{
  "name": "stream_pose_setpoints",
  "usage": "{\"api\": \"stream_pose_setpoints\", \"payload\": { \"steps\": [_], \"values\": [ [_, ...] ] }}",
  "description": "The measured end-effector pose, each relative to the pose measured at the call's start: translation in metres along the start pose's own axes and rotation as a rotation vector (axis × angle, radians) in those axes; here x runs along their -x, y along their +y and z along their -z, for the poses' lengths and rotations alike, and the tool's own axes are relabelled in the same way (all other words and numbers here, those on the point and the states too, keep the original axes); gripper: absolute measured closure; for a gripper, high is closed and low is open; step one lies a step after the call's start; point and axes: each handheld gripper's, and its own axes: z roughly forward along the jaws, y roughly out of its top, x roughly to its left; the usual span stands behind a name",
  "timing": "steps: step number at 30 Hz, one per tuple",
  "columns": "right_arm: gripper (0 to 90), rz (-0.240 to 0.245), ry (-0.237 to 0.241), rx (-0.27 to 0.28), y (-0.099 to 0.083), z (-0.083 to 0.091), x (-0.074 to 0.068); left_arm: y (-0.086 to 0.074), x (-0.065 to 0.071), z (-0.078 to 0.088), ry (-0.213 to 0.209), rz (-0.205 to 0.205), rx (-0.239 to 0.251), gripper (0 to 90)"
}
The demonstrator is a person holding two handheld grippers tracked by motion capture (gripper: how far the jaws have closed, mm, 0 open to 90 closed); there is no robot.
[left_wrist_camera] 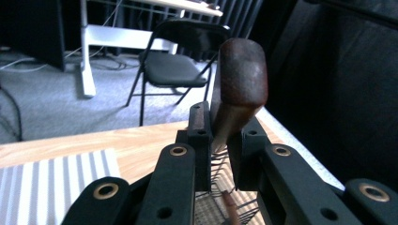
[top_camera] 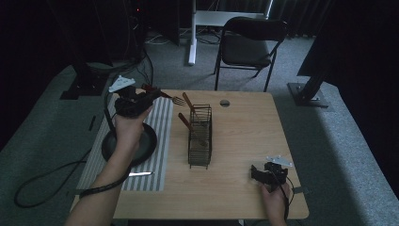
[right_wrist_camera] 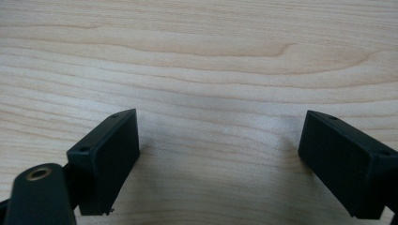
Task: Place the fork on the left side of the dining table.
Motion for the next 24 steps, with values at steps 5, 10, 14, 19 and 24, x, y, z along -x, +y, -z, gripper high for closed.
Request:
{"api": "stream_pose_setpoints", "payload": {
  "steps": [5,10,14,19,24],
  "values": [
    [12.3,0.000,0.000,0.000,0.000,0.000,0.000,-0.008,-0.017,0.000,0.029,0.011,-0.019,80.3],
    [12.3,0.001,0.000,0.000,0.000,0.000,0.000,-0.024,-0.038,-0.005,0.062,0.062,-0.043,80.3],
    [12.4,0.000,0.000,-0.001,0.000,0.000,0.000,-0.037,-0.056,-0.008,0.084,0.100,-0.070,80.3],
    [12.4,0.000,0.000,-0.001,0.000,0.000,0.000,-0.045,-0.076,-0.008,0.097,0.145,-0.068,80.3],
    [12.4,0.000,0.000,-0.001,0.000,0.000,0.000,-0.053,-0.095,-0.011,0.093,0.181,-0.055,80.3]
  ]
}}
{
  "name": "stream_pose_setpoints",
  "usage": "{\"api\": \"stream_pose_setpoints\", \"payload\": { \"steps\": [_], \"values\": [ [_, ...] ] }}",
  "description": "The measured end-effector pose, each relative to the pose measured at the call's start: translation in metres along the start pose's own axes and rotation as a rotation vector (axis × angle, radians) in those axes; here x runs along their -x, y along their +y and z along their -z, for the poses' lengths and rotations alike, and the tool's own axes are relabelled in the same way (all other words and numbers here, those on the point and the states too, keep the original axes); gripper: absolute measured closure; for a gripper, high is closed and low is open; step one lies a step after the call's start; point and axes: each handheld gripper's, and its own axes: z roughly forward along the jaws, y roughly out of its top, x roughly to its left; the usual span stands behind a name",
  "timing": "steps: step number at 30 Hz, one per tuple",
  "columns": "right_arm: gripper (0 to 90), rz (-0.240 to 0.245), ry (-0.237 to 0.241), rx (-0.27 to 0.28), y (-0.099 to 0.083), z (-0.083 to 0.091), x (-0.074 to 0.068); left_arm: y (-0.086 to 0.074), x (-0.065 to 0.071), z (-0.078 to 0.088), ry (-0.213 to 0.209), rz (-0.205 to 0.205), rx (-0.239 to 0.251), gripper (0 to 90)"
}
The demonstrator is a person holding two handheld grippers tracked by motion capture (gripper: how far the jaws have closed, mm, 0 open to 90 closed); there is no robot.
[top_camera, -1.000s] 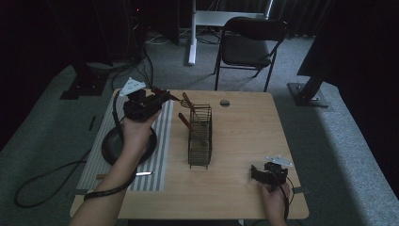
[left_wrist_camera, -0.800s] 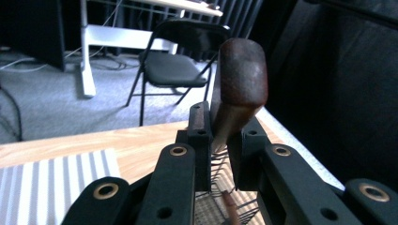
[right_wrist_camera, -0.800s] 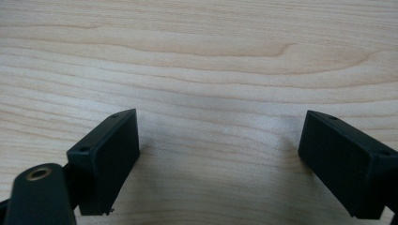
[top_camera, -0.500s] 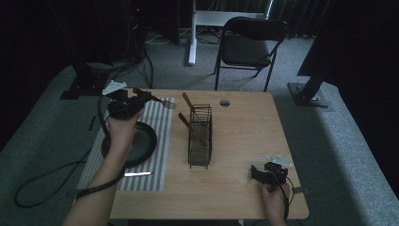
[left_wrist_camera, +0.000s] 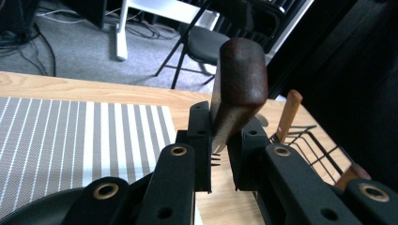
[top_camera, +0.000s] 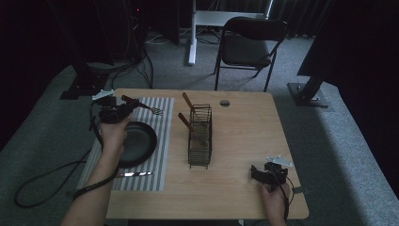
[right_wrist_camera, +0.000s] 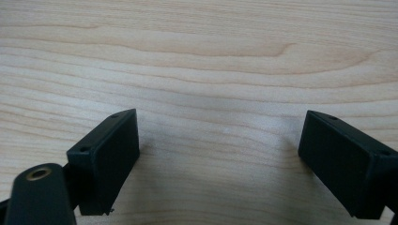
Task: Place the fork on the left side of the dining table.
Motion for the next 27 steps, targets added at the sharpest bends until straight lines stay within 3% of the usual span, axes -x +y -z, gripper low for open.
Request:
{"api": "stream_pose_setpoints", "payload": {
  "steps": [2,9,11,16,22,27],
  "values": [
    [12.3,0.000,0.000,0.000,0.000,0.000,0.000,0.000,-0.006,-0.003,0.032,-0.005,-0.018,80.3],
    [12.3,-0.001,-0.001,0.000,0.000,0.000,0.000,-0.005,-0.034,-0.015,0.073,0.050,-0.060,80.3],
    [12.3,0.000,-0.001,0.000,0.000,0.000,0.000,-0.009,-0.046,-0.022,0.056,0.114,-0.075,80.3],
    [12.3,0.000,-0.001,0.000,0.000,0.000,0.000,-0.014,-0.060,-0.037,0.060,0.162,-0.082,80.3],
    [12.4,0.000,-0.001,0.000,0.000,0.000,0.000,-0.019,-0.071,-0.055,0.119,0.186,-0.107,80.3],
    [12.4,0.000,-0.001,0.001,0.000,0.000,0.000,-0.023,-0.080,-0.062,0.094,0.235,-0.086,80.4]
  ]
}}
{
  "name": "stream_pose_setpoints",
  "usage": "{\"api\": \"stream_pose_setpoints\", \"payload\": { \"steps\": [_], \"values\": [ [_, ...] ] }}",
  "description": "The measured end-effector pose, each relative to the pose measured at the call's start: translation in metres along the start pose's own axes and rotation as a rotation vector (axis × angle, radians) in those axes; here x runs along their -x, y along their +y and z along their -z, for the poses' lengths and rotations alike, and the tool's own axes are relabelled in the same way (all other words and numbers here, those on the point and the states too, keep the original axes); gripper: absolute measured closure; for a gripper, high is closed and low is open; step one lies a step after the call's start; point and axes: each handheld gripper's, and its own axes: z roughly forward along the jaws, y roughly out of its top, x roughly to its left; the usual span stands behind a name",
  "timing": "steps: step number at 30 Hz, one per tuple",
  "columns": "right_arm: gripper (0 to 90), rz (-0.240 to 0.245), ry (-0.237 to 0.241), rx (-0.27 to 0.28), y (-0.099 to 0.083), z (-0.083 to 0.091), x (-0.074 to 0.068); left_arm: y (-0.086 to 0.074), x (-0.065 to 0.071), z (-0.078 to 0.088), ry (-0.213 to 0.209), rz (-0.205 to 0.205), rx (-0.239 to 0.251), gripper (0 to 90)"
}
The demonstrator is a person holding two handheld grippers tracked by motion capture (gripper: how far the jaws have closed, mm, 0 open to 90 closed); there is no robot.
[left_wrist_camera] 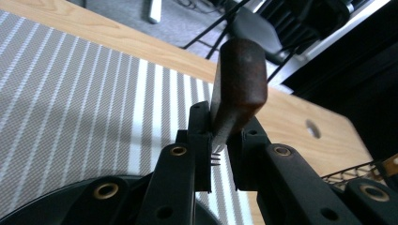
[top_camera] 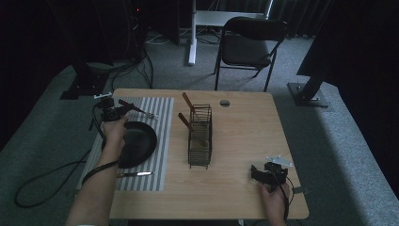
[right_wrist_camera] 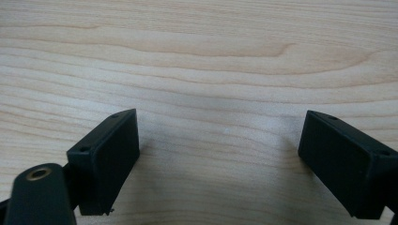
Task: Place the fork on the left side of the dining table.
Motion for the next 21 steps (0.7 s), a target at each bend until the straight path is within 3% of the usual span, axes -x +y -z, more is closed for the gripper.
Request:
{"api": "stream_pose_setpoints", "payload": {
  "steps": [3,5,10,17,21],
  "values": [
    [12.4,-0.001,0.000,0.000,0.000,0.000,0.000,0.000,-0.002,-0.005,0.024,-0.020,-0.010,80.3],
    [12.4,-0.001,-0.001,0.000,0.000,0.000,0.000,-0.002,-0.005,-0.008,0.042,-0.012,-0.021,80.3],
    [12.5,-0.002,-0.002,0.000,0.000,0.000,0.000,-0.003,-0.012,-0.011,0.032,0.017,-0.008,80.3],
    [12.6,-0.002,-0.002,0.001,0.000,0.000,0.000,-0.005,-0.027,-0.016,0.010,0.098,-0.005,80.2],
    [12.6,-0.002,-0.002,0.001,0.000,0.000,0.000,-0.008,-0.029,-0.016,0.043,0.069,-0.011,77.3]
  ]
}}
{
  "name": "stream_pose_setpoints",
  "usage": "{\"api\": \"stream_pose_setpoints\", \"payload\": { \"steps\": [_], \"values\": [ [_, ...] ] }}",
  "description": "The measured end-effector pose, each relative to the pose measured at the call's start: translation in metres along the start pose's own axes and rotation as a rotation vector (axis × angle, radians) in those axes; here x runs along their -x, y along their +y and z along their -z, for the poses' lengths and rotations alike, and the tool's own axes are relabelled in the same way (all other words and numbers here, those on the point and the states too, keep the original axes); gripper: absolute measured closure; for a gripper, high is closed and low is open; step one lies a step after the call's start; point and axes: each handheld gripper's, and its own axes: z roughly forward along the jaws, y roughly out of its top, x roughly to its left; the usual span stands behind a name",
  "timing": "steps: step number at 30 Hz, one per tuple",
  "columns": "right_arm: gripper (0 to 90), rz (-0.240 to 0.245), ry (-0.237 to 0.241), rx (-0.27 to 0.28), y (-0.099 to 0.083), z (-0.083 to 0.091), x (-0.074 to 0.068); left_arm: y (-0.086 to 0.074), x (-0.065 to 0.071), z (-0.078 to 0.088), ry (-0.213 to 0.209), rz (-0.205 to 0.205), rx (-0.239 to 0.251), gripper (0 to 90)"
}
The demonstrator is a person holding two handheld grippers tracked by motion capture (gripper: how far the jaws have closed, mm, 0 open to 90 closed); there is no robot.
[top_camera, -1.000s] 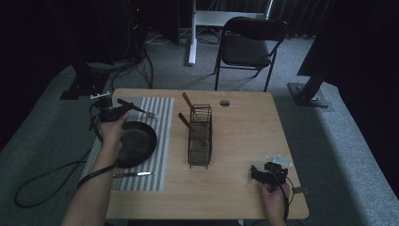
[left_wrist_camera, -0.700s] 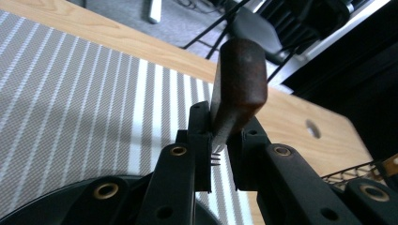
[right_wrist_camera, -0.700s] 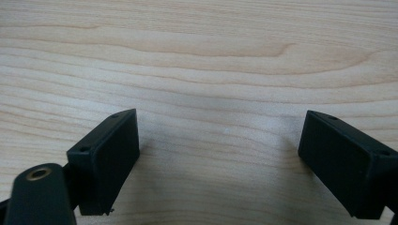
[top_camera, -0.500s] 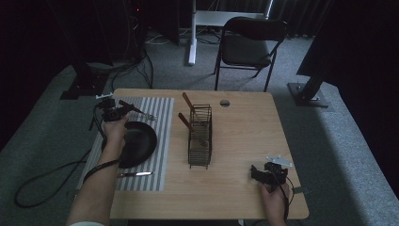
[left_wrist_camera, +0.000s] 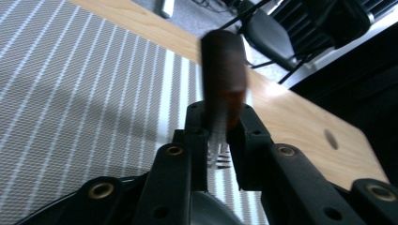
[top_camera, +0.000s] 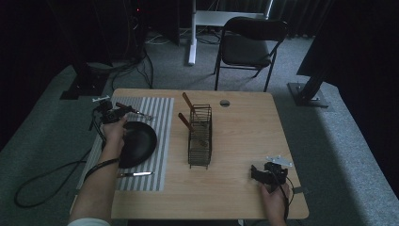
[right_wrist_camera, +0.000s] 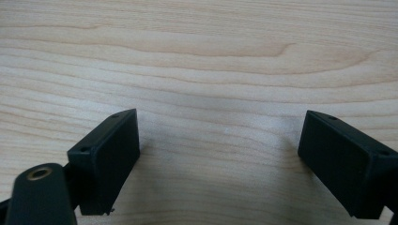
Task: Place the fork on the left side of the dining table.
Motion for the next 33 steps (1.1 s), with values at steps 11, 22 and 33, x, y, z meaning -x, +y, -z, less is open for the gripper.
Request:
{"api": "stream_pose_setpoints", "payload": {
  "steps": [11,22,33],
  "values": [
    [12.7,0.000,0.000,0.000,0.000,0.000,0.000,-0.004,-0.013,-0.012,0.141,0.010,-0.019,56.5],
    [12.7,0.000,0.000,0.000,0.000,0.000,0.000,-0.006,-0.014,-0.029,0.265,-0.116,-0.091,37.8],
    [12.7,0.000,0.000,0.000,0.000,0.000,0.000,-0.010,-0.020,-0.037,0.250,-0.102,-0.122,37.7]
  ]
}}
